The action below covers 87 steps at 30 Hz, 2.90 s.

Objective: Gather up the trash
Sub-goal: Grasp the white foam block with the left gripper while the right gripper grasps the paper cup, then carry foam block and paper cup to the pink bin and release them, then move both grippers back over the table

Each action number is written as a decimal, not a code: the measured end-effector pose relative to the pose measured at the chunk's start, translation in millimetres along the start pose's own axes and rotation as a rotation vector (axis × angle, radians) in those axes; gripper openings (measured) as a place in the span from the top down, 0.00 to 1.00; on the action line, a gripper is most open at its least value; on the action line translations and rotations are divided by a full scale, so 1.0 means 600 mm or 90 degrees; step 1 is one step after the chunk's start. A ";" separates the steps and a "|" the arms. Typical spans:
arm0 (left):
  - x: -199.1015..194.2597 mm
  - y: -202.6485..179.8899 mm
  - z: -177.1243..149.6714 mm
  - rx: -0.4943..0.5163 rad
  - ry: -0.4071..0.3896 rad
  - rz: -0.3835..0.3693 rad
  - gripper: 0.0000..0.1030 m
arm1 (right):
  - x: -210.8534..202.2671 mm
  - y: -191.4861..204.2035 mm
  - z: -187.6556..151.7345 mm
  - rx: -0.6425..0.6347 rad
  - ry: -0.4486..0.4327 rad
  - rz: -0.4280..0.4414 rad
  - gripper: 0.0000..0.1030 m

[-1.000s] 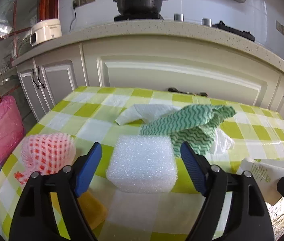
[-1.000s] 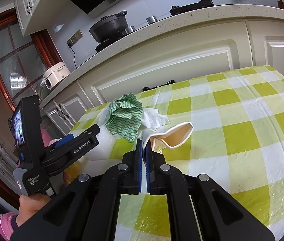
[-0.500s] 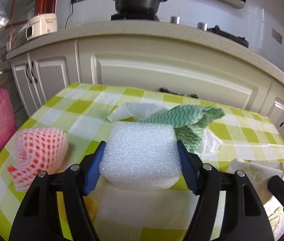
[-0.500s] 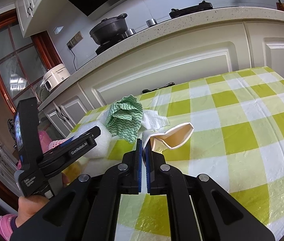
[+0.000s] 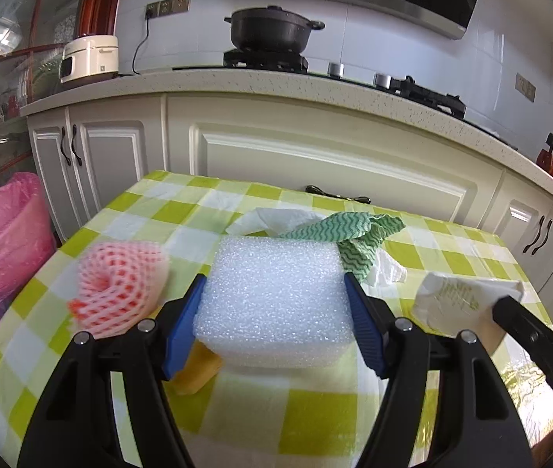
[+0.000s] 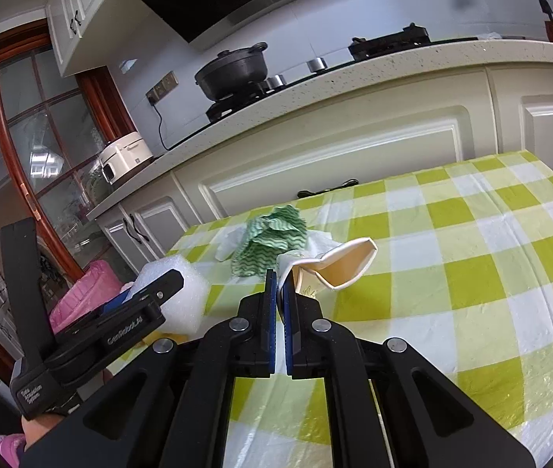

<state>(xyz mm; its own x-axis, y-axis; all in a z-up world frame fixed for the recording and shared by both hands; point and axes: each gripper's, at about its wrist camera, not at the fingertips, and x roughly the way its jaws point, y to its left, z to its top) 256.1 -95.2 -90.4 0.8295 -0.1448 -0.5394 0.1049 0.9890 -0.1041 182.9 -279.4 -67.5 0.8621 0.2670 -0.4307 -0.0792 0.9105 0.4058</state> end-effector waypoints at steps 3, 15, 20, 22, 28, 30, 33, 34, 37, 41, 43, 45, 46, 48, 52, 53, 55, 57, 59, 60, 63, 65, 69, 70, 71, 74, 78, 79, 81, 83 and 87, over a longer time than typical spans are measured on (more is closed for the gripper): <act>-0.027 0.012 -0.002 0.004 -0.016 0.004 0.35 | -0.001 0.023 0.001 -0.013 0.000 0.009 0.96; -0.153 0.104 0.002 -0.006 -0.078 0.050 0.35 | 0.001 0.147 0.002 -0.087 0.004 0.082 0.96; -0.196 0.167 0.006 -0.034 -0.098 0.086 0.35 | 0.006 0.231 0.003 -0.139 0.011 0.135 0.96; -0.214 0.198 0.007 -0.048 -0.103 0.104 0.35 | 0.012 0.268 0.002 -0.162 0.015 0.156 0.96; -0.261 0.291 0.007 -0.085 -0.112 0.163 0.35 | 0.040 0.379 -0.009 -0.217 0.031 0.223 0.96; -0.275 0.321 0.008 -0.095 -0.117 0.182 0.35 | 0.055 0.408 -0.011 -0.226 0.037 0.246 0.96; -0.290 0.371 0.013 -0.111 -0.122 0.211 0.35 | 0.085 0.448 -0.013 -0.230 0.052 0.283 0.96; -0.292 0.384 0.016 -0.114 -0.123 0.218 0.35 | 0.095 0.458 -0.013 -0.229 0.057 0.293 0.96; -0.290 0.433 0.025 -0.122 -0.125 0.246 0.35 | 0.130 0.491 -0.013 -0.224 0.069 0.330 0.96; -0.268 0.488 0.036 -0.132 -0.115 0.277 0.35 | 0.179 0.531 -0.011 -0.224 0.088 0.365 0.96; -0.253 0.516 0.042 -0.141 -0.109 0.285 0.35 | 0.212 0.555 -0.012 -0.227 0.102 0.380 0.96; -0.237 0.546 0.051 -0.151 -0.106 0.296 0.35 | 0.240 0.575 -0.012 -0.233 0.112 0.392 0.96; -0.233 0.556 0.053 -0.153 -0.106 0.298 0.35 | 0.253 0.584 -0.013 -0.236 0.116 0.398 0.96; -0.220 0.583 0.062 -0.163 -0.102 0.299 0.35 | 0.282 0.601 -0.012 -0.238 0.127 0.409 0.96; -0.191 0.636 0.073 -0.188 -0.091 0.299 0.35 | 0.342 0.628 -0.012 -0.240 0.153 0.424 0.96; -0.181 0.649 0.075 -0.193 -0.087 0.296 0.35 | 0.354 0.631 -0.014 -0.239 0.159 0.427 0.96; -0.163 0.672 0.076 -0.200 -0.077 0.290 0.35 | 0.382 0.638 -0.018 -0.238 0.175 0.430 0.96; -0.146 0.687 0.076 -0.205 -0.069 0.287 0.35 | 0.403 0.645 -0.025 -0.243 0.185 0.428 0.96; -0.128 0.699 0.077 -0.207 -0.059 0.285 0.35 | 0.421 0.650 -0.031 -0.242 0.198 0.429 0.96; -0.122 0.700 0.075 -0.205 -0.057 0.283 0.35 | 0.429 0.651 -0.034 -0.241 0.208 0.435 0.95; -0.100 0.707 0.075 -0.197 -0.046 0.289 0.34 | 0.450 0.652 -0.037 -0.238 0.226 0.429 0.90; -0.093 0.712 0.071 -0.205 -0.038 0.294 0.30 | 0.459 0.643 -0.038 -0.223 0.237 0.425 0.88; -0.100 0.710 0.064 -0.201 -0.041 0.304 0.27 | 0.450 0.617 -0.037 -0.204 0.236 0.418 0.88; -0.103 0.707 0.063 -0.198 -0.042 0.305 0.25 | 0.444 0.613 -0.037 -0.203 0.233 0.416 0.88; -0.108 0.703 0.062 -0.197 -0.045 0.307 0.24 | 0.435 0.608 -0.036 -0.204 0.230 0.415 0.88; -0.128 0.685 0.059 -0.193 -0.055 0.312 0.22 | 0.409 0.599 -0.032 -0.206 0.220 0.411 0.88; -0.164 0.650 0.050 -0.193 -0.075 0.323 0.16 | 0.355 0.582 -0.021 -0.219 0.194 0.408 0.87; -0.172 0.639 0.048 -0.188 -0.078 0.323 0.15 | 0.339 0.573 -0.019 -0.221 0.187 0.406 0.86; -0.190 0.607 0.044 -0.171 -0.086 0.327 0.12 | 0.309 0.553 -0.015 -0.218 0.177 0.395 0.83; -0.207 0.576 0.041 -0.164 -0.099 0.328 0.07 | 0.278 0.522 -0.013 -0.205 0.166 0.380 0.75; -0.231 0.513 0.035 -0.173 -0.120 0.289 0.07 | 0.218 0.460 -0.012 -0.195 0.139 0.342 0.68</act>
<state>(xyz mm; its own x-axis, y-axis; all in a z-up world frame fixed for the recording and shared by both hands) 185.1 229.6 -30.0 0.8446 0.3268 -0.4241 -0.4107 0.9037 -0.1215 270.2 9.0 -17.9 0.5448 0.7377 -0.3988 -0.6369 0.6733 0.3755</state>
